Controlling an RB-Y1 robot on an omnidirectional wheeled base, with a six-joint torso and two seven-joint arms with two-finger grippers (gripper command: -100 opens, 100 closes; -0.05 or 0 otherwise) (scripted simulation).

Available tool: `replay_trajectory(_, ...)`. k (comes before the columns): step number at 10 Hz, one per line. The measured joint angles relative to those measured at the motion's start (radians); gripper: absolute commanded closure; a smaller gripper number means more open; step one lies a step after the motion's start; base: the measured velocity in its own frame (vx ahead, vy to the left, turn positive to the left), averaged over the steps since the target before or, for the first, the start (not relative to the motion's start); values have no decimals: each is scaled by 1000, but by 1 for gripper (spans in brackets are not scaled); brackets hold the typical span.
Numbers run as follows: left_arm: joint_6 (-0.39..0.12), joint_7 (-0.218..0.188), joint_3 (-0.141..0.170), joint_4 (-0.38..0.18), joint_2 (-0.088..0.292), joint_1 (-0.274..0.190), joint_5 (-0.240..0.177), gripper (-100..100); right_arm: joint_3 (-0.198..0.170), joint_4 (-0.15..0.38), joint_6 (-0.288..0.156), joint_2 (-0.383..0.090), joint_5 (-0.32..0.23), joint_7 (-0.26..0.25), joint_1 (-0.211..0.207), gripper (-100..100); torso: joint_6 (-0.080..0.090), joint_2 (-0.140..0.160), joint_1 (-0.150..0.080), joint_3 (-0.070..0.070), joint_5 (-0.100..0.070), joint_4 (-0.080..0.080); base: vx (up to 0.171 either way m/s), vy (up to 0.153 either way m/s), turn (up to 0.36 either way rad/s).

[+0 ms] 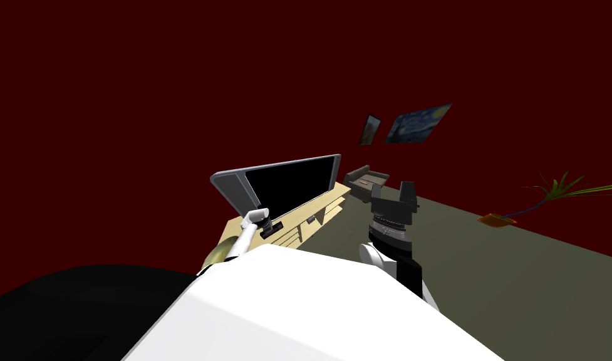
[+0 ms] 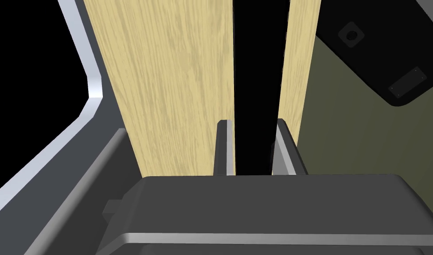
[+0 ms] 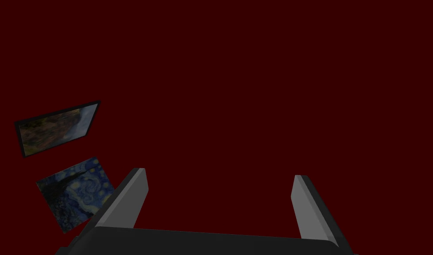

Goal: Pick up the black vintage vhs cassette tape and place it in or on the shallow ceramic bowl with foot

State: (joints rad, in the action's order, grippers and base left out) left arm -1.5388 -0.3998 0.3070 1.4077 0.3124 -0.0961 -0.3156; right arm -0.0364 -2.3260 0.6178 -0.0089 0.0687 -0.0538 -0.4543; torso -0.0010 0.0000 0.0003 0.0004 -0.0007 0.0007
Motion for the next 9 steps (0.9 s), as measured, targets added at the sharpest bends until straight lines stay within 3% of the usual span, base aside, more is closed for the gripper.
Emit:
replay_trajectory(1, 0, 0, 0, 0, 0, 0, 0, 100, 0, 0, 0, 0, 0, 0, 0, 0, 0, 1, 0, 0, 0, 0, -12, 15, -65)
replay_trajectory(2, -12, 7, 7, 1, 15, 9, -7, 100, 0, 0, 0, 0, 0, 0, 0, 0, -1, 2, 1, 1, -1, 0, -27, 32, -96)
replay_trajectory(3, -10, 22, 15, -44, 40, 0, -13, 100, 0, 0, 0, 0, 0, 0, 0, 0, -1, 3, 3, 1, 0, 0, -24, 28, -85)
replay_trajectory(6, -57, 38, 36, -12, 80, 41, -29, 100, 0, 0, 0, 0, 0, 0, 0, 0, 0, 2, 2, 1, -1, -1, -19, 23, -68)
replay_trajectory(9, -87, 65, 66, -45, 137, 48, -53, 100, 0, 0, 0, 0, 0, 0, 0, 0, 0, 1, 2, 0, -1, -1, -25, 28, -76)
